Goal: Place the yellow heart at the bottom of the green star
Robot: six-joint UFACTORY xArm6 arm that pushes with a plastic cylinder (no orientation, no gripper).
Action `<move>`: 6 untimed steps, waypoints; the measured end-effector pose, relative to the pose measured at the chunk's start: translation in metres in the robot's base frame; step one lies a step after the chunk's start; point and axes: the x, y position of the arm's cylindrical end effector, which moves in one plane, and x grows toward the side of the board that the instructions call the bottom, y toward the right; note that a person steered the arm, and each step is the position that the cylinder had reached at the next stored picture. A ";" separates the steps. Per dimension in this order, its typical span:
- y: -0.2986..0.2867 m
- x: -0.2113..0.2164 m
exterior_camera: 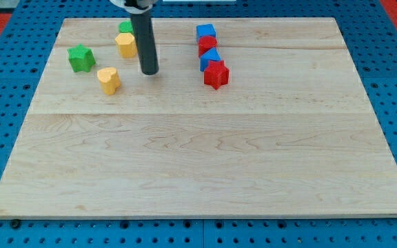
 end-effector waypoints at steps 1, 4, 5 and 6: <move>-0.013 0.022; -0.139 0.023; -0.123 0.023; -0.101 0.011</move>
